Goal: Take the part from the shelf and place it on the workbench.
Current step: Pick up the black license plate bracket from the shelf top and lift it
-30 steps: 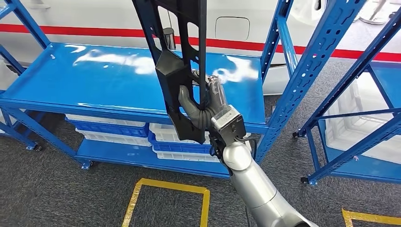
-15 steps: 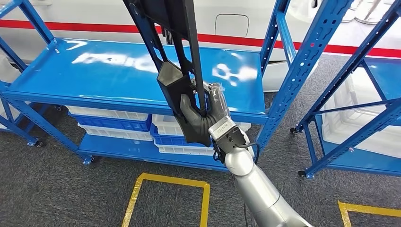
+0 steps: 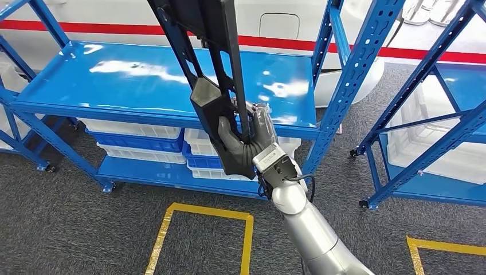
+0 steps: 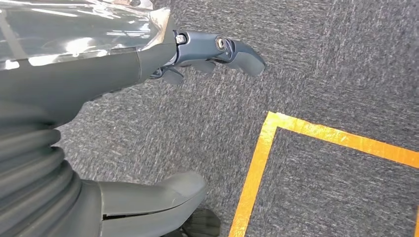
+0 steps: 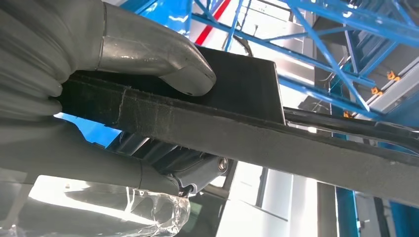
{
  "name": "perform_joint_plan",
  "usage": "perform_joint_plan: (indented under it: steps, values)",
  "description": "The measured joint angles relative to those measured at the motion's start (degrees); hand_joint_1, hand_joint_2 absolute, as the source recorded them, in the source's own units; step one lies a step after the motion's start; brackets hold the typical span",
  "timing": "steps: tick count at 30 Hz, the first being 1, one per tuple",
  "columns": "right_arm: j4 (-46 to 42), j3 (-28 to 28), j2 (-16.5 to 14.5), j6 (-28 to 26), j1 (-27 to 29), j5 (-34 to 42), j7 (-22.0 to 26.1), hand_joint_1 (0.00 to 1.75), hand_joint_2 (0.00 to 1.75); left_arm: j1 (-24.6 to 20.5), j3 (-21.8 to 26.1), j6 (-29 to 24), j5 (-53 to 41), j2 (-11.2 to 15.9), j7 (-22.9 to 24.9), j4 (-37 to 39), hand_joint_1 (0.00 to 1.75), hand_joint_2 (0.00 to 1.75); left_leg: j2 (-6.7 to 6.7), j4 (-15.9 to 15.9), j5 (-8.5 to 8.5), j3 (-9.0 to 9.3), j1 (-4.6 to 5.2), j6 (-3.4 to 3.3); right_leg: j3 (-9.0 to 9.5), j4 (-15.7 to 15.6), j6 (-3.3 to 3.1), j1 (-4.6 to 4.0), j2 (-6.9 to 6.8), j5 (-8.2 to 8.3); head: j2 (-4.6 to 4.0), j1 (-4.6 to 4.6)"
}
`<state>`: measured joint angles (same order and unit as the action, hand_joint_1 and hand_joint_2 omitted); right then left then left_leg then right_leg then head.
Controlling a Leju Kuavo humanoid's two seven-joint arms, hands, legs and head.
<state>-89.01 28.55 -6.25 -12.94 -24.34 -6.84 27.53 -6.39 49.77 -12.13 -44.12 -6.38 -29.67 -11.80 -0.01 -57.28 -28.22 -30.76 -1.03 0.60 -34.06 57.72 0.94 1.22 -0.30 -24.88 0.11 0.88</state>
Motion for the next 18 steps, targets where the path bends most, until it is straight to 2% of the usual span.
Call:
perform_joint_plan:
  steps: [3,4,6,8,9,10,11,13,14,15,16,18]
  values:
    - [0.0,0.0,-0.2,0.3,0.3,-0.3,0.3,1.75,1.75,0.2,0.0,0.2,-0.4,0.0,-0.7,0.0,0.00,1.75,-0.34,0.4,0.83,-0.39,0.32,-1.45,-0.35,-0.1,1.02,-0.07,-0.23,0.37,0.00,0.03]
    - [0.0,0.0,-0.2,0.3,0.4,-0.3,0.4,1.75,1.75,0.3,0.0,0.3,-0.5,0.0,-0.8,0.0,0.00,1.75,-0.43,0.7,1.31,-0.55,0.28,-2.03,-0.94,0.9,1.04,-0.10,-0.22,-0.33,0.00,0.06]
    - [0.0,-0.1,-0.1,0.3,0.6,-0.5,0.5,1.75,1.75,0.3,0.0,0.3,-0.7,0.0,-1.1,0.0,0.00,1.75,-0.65,1.0,2.14,-1.14,0.24,-2.87,-3.53,6.4,0.45,-0.15,-0.09,-3.54,0.00,0.12]
    - [0.1,-0.1,0.0,0.3,1.1,-0.7,0.7,1.75,1.75,0.4,0.0,0.3,-0.7,0.1,-1.2,0.0,0.00,1.75,-1.12,1.0,2.70,-1.94,0.46,-3.15,-6.55,14.1,0.00,-0.20,-0.01,-7.05,0.00,0.13]
    - [0.1,-0.1,0.1,0.4,1.4,-0.8,0.9,1.75,1.75,0.5,0.0,0.3,-0.7,0.1,-1.3,0.0,0.00,1.75,-1.46,1.0,2.94,-2.27,0.56,-3.16,-7.05,16.1,0.09,-0.23,0.01,-7.80,0.00,0.13]
    - [0.2,-0.1,0.2,0.4,1.7,-0.8,1.1,1.75,1.75,0.6,0.0,0.3,-0.7,0.1,-1.3,0.0,0.00,1.75,-1.86,1.0,3.15,-2.52,0.64,-3.10,-6.33,15.7,0.36,-0.26,0.07,-7.65,0.00,0.12]
    - [0.3,-0.1,0.3,0.5,1.9,-0.9,1.3,1.75,1.75,0.7,0.0,0.3,-0.7,0.1,-1.3,0.0,0.00,1.75,-2.32,0.9,3.32,-2.68,0.71,-3.00,-4.36,12.9,0.68,-0.30,0.27,-6.69,0.00,0.12]
    - [0.4,-0.1,0.3,0.7,2.1,-0.9,1.7,1.75,1.75,0.8,0.0,0.1,-0.7,0.1,-1.3,0.0,0.00,1.75,-3.23,0.8,3.56,-2.89,0.87,-2.68,0.84,4.2,0.98,-0.40,1.56,-4.35,0.00,0.10]
    - [0.4,-0.1,0.3,0.8,2.1,-0.9,1.9,1.75,1.75,0.8,0.0,0.1,-0.7,0.1,-1.3,0.0,0.00,1.75,-3.64,0.7,3.68,-3.04,0.95,-2.46,2.57,1.1,0.85,-0.47,2.08,-3.63,0.00,0.09]
    - [0.4,-0.1,0.3,0.8,2.1,-0.9,2.0,1.75,1.75,0.8,0.0,0.0,-0.7,0.1,-1.4,0.0,0.00,1.75,-3.95,0.6,3.82,-3.24,1.00,-2.19,3.44,-0.5,0.57,-0.56,2.39,-3.30,0.00,0.07]
    - [0.4,-0.1,0.3,0.9,2.2,-0.9,2.1,1.75,1.75,0.9,0.0,0.0,-0.7,0.1,-1.4,0.0,0.00,1.75,-4.24,0.6,4.01,-3.45,1.01,-1.86,3.53,-0.8,0.27,-0.70,2.29,-3.27,0.00,0.05]
    - [0.5,-0.1,0.3,0.9,2.2,-0.9,2.1,1.75,1.75,1.2,0.0,-0.1,-0.7,0.2,-1.4,0.0,0.00,1.75,-4.62,0.5,4.18,-3.82,0.84,-1.29,3.58,-1.0,-0.37,-0.39,1.46,-2.81,0.00,0.06]
